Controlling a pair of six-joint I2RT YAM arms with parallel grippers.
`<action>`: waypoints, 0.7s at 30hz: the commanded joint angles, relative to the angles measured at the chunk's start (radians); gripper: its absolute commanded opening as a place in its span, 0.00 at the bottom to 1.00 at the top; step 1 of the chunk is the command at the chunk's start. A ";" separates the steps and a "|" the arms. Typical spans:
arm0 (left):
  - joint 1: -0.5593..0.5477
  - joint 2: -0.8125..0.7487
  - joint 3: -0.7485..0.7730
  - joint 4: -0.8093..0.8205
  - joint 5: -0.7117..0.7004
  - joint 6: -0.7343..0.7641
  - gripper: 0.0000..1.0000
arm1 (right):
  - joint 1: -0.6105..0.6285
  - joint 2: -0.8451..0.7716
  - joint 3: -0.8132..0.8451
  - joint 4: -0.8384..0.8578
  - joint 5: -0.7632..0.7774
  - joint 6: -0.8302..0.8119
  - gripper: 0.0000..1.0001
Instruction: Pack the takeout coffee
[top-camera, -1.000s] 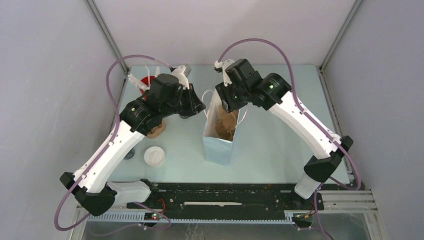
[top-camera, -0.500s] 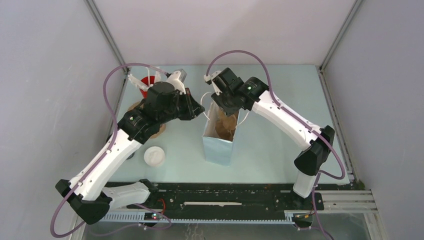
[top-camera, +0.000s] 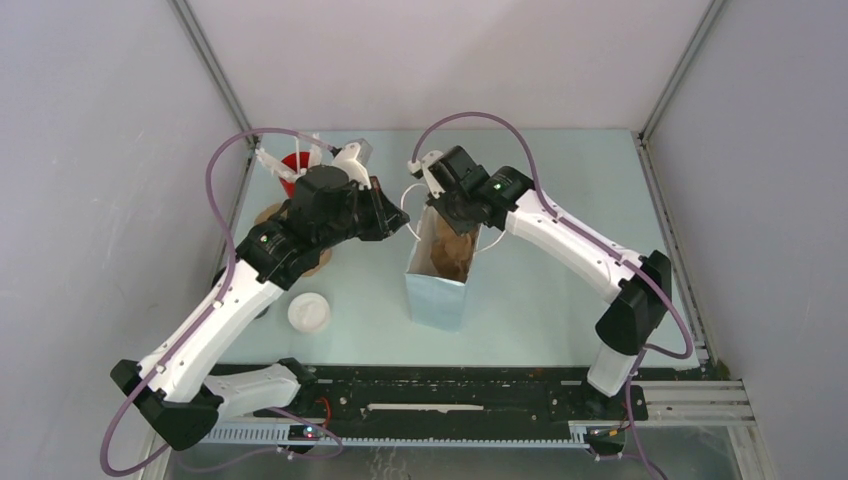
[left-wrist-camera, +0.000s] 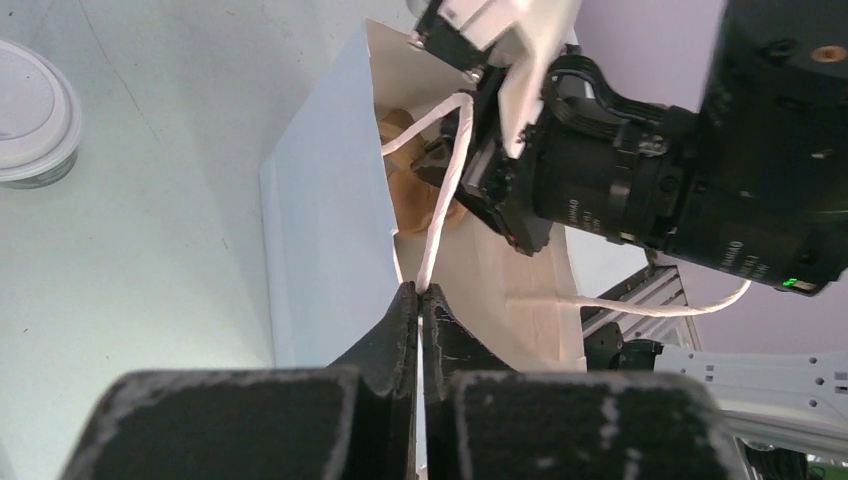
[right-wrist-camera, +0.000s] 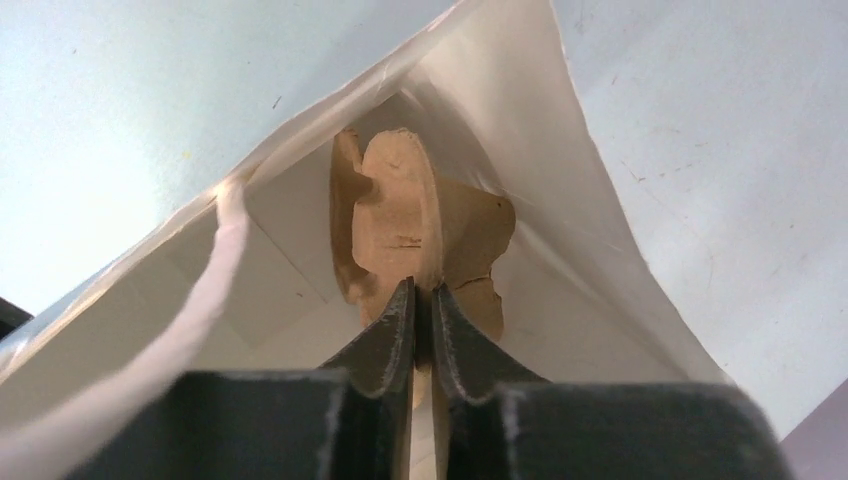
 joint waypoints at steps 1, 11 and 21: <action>0.000 -0.028 -0.033 0.033 -0.018 -0.005 0.00 | -0.004 -0.092 -0.022 0.066 -0.048 -0.074 0.07; 0.000 -0.065 -0.080 0.073 0.021 0.063 0.00 | 0.026 -0.211 0.046 -0.033 -0.238 -0.321 0.00; 0.000 -0.076 -0.099 0.081 0.029 0.093 0.00 | -0.009 -0.177 0.058 -0.187 -0.540 -0.478 0.00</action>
